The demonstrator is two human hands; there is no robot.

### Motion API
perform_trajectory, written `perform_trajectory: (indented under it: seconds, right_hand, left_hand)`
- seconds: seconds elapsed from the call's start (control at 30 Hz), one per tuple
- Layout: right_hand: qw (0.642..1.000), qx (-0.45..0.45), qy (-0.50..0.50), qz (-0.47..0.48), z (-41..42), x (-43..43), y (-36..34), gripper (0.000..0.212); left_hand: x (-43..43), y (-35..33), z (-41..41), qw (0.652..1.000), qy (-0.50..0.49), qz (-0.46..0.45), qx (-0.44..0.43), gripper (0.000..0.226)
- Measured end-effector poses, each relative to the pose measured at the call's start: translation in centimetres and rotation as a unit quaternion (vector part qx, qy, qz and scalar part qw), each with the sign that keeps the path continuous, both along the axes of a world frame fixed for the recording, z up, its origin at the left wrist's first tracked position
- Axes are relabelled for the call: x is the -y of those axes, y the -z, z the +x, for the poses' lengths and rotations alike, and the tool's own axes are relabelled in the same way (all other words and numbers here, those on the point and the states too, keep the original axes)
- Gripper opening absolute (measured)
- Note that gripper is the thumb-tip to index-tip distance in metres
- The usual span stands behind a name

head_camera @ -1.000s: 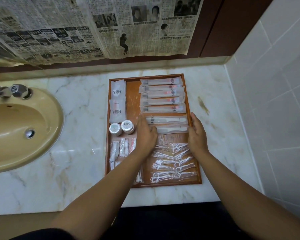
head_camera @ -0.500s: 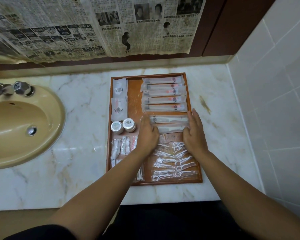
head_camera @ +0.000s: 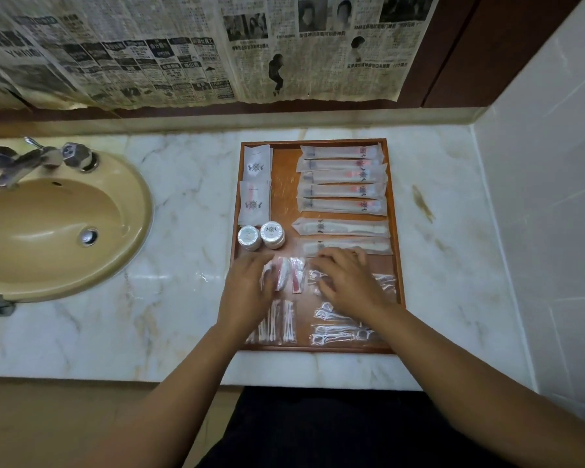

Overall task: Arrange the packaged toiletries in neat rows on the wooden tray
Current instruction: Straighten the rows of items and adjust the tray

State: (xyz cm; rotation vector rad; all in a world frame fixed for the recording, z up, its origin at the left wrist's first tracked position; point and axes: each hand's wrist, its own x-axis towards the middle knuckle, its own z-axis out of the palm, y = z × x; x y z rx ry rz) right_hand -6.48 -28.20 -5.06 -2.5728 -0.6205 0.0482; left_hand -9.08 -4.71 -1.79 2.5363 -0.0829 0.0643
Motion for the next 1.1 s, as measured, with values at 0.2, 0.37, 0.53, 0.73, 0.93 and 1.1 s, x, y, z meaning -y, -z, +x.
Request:
perform_trajectory:
  seconds: [0.2, 0.37, 0.53, 0.73, 0.93, 1.1]
  right_hand:
    - [0.996, -0.008, -0.071, -0.062, -0.7, -4.4, -0.6, 0.035]
    - [0.985, -0.027, -0.077, -0.152, -0.8, -6.6, -0.9, 0.04]
    - [0.979, -0.039, -0.07, -0.188, -0.9, -6.9, -0.9, 0.041]
    - [0.985, -0.04, -0.062, -0.159, -1.4, -6.0, -0.9, 0.041]
    - [0.99, -0.003, -0.045, -0.133, -1.4, -6.1, -0.7, 0.036]
    - [0.992, 0.032, -0.056, -0.106, -1.0, -7.7, -1.0, 0.026]
  left_hand:
    - [-4.4, 1.0, -1.7, 0.98, -0.004, 0.198, -0.017, 0.029]
    - [-4.9, 1.4, -1.7, 0.974, 0.017, 0.225, -0.03, 0.029]
    - [-5.0, 2.0, -1.3, 0.962, 0.106, 0.25, -0.003, 0.033]
    - [-5.4, 2.3, -1.4, 0.958, 0.127, 0.256, -0.007, 0.031]
    - [-5.8, 1.4, -1.8, 0.975, 0.065, 0.211, 0.003, 0.03]
    - [-7.5, 1.0, -2.2, 0.978, 0.019, 0.199, -0.051, 0.045]
